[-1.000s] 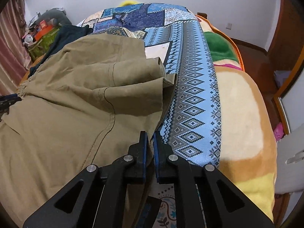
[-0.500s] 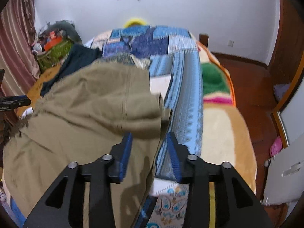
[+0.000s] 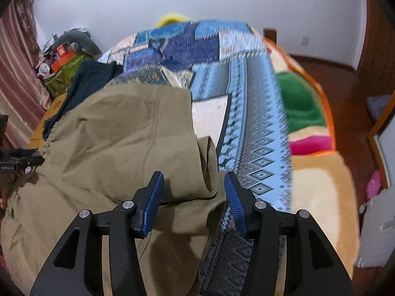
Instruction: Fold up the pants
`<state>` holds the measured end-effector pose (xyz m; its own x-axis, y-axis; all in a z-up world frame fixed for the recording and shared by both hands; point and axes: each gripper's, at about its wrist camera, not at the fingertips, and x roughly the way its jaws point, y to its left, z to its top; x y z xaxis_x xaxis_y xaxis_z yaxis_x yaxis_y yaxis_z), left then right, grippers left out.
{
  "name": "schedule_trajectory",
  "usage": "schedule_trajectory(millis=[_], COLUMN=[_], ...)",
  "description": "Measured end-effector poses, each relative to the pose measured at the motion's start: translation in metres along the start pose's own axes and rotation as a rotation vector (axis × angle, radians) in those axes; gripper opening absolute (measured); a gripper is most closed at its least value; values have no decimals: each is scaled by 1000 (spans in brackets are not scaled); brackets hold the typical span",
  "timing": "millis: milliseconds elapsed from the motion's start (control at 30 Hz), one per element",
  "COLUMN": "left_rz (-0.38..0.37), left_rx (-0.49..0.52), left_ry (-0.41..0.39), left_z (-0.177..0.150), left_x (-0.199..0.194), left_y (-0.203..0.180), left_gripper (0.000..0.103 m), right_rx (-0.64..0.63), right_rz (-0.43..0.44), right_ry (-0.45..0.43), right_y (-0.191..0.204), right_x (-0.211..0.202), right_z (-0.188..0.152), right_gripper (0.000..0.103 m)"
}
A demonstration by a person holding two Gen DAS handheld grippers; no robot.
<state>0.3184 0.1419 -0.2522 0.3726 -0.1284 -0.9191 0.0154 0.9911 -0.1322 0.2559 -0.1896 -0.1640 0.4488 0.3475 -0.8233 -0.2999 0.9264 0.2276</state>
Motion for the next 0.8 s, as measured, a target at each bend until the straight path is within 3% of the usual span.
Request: schedule_trajectory(millis=[67, 133, 233, 267, 500, 800], left_rz=[-13, -16, 22, 51, 201, 90], left_rx=[-2, 5, 27, 32, 50, -46], left_ry=[-5, -10, -42, -55, -102, -56], left_z=[-1, -1, -3, -2, -6, -4], left_x=[0, -1, -4, -5, -8, -8], left_y=[1, 0, -2, -3, -6, 13], left_gripper=[84, 84, 74, 68, 68, 73], right_rx=[-16, -47, -110, -124, -163, -190], right_rz=[8, 6, -41, -47, -78, -122], right_ry=[2, 15, 37, 43, 85, 114], right_y=[2, 6, 10, 10, 8, 13], right_x=[3, 6, 9, 10, 16, 18], right_z=[-1, -1, -2, -2, -5, -1], right_gripper=[45, 29, 17, 15, 12, 13])
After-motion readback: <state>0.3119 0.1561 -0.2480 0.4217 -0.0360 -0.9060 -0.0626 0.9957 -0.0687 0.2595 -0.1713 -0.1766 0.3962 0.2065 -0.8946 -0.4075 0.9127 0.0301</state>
